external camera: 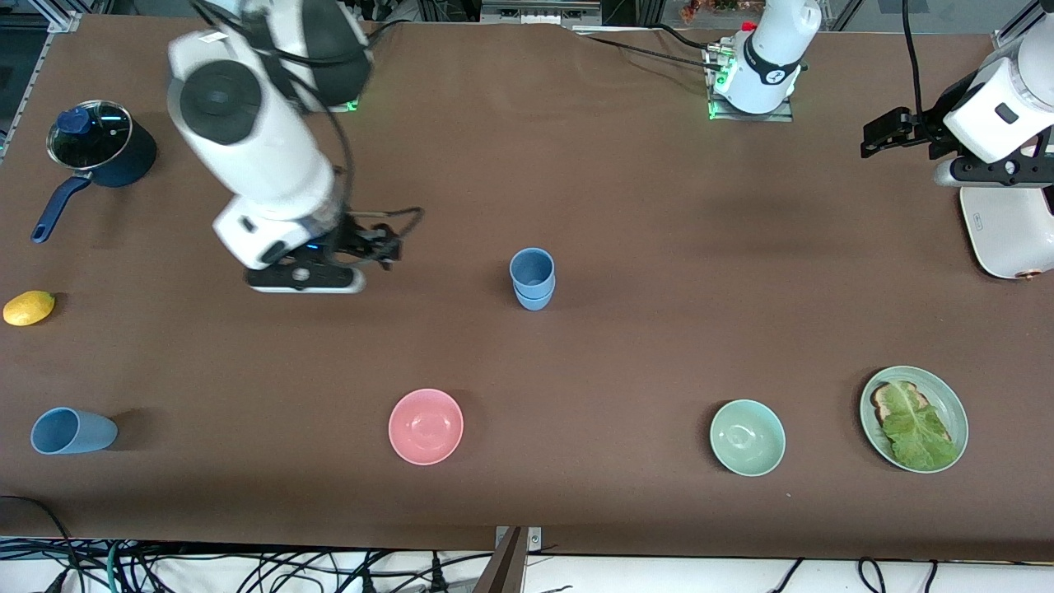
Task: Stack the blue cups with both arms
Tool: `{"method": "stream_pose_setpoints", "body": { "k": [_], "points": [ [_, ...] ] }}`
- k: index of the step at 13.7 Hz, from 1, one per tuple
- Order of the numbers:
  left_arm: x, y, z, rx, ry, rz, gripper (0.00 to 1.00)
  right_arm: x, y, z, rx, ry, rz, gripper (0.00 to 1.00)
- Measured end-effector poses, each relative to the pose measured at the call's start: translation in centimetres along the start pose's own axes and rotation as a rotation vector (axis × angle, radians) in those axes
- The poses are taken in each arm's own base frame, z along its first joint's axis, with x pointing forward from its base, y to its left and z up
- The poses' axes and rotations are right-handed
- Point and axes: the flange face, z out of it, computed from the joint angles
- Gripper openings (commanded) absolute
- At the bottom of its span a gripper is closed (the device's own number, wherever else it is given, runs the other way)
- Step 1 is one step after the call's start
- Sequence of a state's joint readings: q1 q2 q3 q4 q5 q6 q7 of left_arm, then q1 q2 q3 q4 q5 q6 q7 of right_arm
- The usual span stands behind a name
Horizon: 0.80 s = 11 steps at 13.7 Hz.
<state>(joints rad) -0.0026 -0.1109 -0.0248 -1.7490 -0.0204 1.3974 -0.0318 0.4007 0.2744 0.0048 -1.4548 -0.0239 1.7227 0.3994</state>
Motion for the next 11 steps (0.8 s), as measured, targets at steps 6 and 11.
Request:
{"method": "stream_pose_setpoints", "body": {
  "k": [6, 11],
  "points": [
    [0.0, 0.0, 0.0, 0.0, 0.001, 0.0, 1.0, -2.5, 10.7, -4.6, 0.01, -0.046, -0.059, 1.0],
    [0.0, 0.0, 0.0, 0.0, 0.002, 0.001, 1.0, -3.4, 15.4, -4.7, 0.011, -0.055, -0.045, 1.0]
  ]
}}
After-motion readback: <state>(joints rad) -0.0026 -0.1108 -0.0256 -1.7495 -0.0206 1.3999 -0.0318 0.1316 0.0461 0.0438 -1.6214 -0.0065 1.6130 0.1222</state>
